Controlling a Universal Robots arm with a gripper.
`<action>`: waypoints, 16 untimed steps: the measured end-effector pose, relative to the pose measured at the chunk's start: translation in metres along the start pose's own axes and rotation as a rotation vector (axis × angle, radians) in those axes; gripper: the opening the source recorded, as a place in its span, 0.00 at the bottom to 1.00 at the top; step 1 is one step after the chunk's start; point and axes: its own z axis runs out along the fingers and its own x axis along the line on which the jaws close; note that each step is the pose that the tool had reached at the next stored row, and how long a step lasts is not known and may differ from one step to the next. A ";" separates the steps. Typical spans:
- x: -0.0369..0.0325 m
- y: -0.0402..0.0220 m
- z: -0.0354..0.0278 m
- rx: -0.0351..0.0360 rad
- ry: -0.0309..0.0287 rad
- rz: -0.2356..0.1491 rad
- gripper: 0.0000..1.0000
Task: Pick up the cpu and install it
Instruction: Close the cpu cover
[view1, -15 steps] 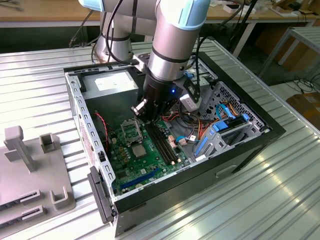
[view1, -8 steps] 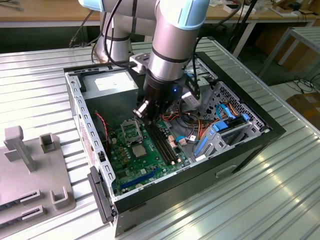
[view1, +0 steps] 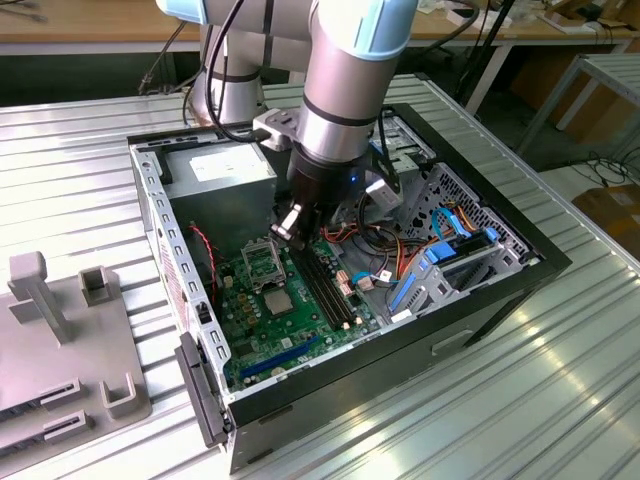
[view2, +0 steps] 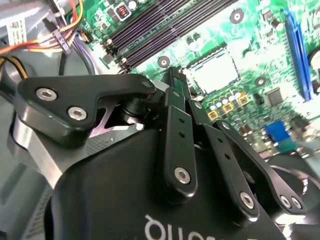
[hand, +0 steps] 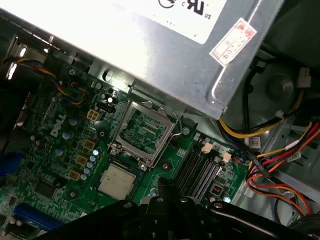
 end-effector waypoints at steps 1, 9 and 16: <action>0.0000 0.0000 0.0000 0.0010 -0.0004 -0.020 0.11; 0.0000 0.0000 0.0001 0.0019 -0.0010 -0.041 0.11; -0.0007 0.0011 0.0000 0.0032 -0.0016 -0.068 0.11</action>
